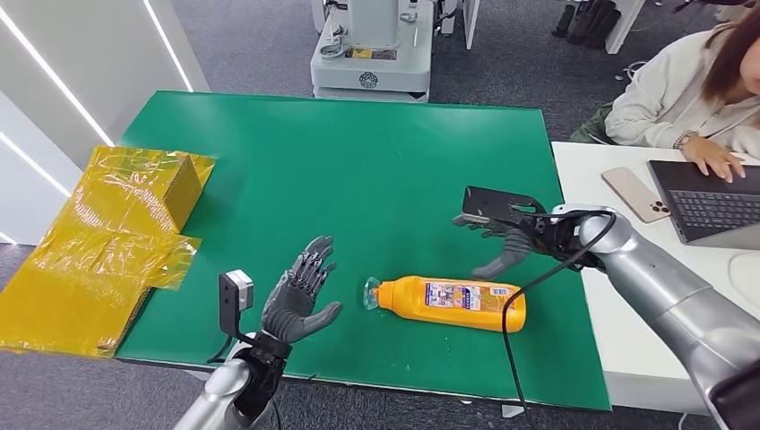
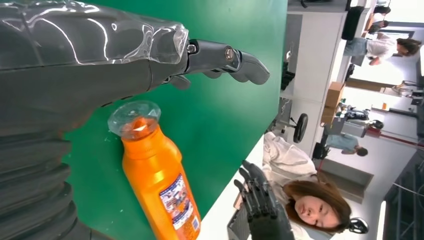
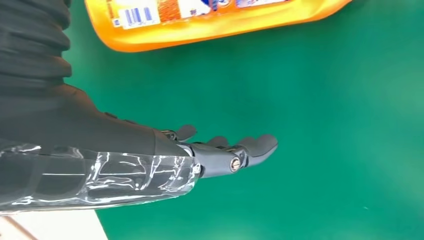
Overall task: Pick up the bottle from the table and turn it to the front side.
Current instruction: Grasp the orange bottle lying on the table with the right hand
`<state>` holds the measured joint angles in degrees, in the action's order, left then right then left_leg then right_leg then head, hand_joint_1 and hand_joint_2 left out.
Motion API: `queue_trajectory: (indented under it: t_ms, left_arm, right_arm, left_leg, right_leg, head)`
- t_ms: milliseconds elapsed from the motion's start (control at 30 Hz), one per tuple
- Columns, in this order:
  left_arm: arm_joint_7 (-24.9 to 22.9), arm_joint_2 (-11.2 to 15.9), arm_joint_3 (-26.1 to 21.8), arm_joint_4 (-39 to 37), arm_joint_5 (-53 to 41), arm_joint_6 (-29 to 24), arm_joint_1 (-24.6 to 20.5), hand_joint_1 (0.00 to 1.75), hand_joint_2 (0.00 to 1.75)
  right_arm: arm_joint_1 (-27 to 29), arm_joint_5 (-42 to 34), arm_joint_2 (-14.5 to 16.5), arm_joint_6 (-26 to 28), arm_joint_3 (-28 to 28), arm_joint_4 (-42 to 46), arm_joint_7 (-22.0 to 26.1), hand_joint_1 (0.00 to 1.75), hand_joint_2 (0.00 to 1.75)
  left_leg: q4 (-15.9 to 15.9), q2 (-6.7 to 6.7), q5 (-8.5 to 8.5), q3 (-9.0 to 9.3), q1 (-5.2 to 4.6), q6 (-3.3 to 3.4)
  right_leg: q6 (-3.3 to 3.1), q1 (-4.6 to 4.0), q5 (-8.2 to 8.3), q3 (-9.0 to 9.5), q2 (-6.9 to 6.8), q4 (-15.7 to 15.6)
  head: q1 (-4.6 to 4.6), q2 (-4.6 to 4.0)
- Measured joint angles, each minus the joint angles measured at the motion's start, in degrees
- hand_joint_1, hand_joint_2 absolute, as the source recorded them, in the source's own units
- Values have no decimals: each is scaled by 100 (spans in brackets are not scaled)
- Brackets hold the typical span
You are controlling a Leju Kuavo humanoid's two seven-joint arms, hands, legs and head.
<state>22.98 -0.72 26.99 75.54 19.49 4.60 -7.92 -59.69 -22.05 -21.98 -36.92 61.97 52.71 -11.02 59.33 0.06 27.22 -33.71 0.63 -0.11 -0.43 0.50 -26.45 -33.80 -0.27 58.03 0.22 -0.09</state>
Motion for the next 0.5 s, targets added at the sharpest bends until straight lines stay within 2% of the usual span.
queue_trajectory:
  t_ms: [133,500]
  left_arm:
    - [33,46,-13,-17,1,5,63,0,175]
    - [51,111,-70,-16,101,-8,185,0,175]
  right_arm:
    - [-116,-405,-1,47,341,-67,145,0,175]
    - [-632,314,13,-105,1699,-91,282,0,175]
  left_leg:
    - [1,1,0,0,-1,0]
    - [2,0,0,-1,0,0]
  right_leg:
    - [0,0,0,-1,1,-1]
    - [0,0,0,0,0,0]
  head:
    - [-1,0]
    - [-1,0]
